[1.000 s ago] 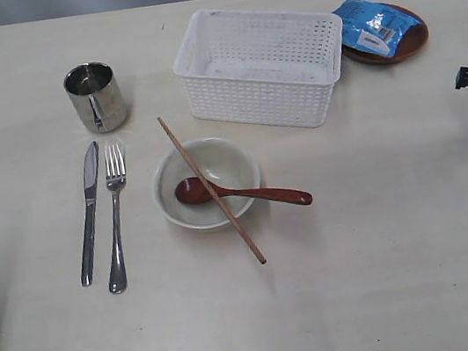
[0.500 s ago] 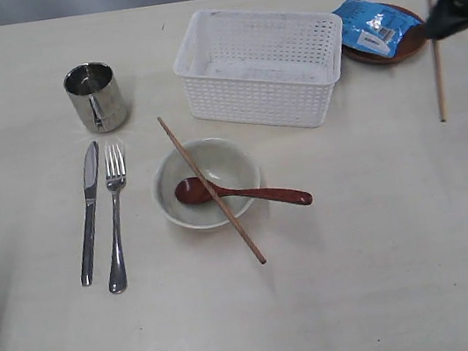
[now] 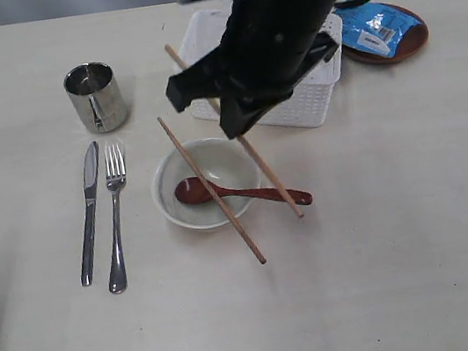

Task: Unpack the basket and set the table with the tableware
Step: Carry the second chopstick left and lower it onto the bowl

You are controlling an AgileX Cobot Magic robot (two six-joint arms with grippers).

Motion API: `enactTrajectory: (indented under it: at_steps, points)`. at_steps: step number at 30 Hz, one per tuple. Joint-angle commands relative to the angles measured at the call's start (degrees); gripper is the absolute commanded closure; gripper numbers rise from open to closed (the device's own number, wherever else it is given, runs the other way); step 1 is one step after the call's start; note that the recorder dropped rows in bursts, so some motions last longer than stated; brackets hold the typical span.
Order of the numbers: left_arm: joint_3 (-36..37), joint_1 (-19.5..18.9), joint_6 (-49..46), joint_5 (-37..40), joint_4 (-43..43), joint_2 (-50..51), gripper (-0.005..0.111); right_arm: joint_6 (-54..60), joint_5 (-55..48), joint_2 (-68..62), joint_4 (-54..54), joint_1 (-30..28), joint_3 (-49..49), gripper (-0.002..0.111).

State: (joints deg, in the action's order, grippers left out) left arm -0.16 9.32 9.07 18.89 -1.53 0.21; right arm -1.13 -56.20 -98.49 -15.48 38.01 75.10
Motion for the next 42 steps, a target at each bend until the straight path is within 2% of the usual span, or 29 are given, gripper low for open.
enactTrajectory:
  at_steps: [1,24,42]
  points:
    - [0.16,-0.06,-0.03,-0.63,-0.22,-0.21,0.107,-0.75,0.43,-4.81,-1.27,1.49,0.15,0.109]
    - [0.16,-0.06,-0.03,-0.63,-0.22,-0.21,0.107,-0.77,7.82,-10.82,-3.32,1.45,0.15,0.109]
    - [0.16,-0.06,-0.03,-0.63,-0.22,-0.21,0.107,-0.52,6.82,-11.27,-3.55,1.45,0.15,0.108]
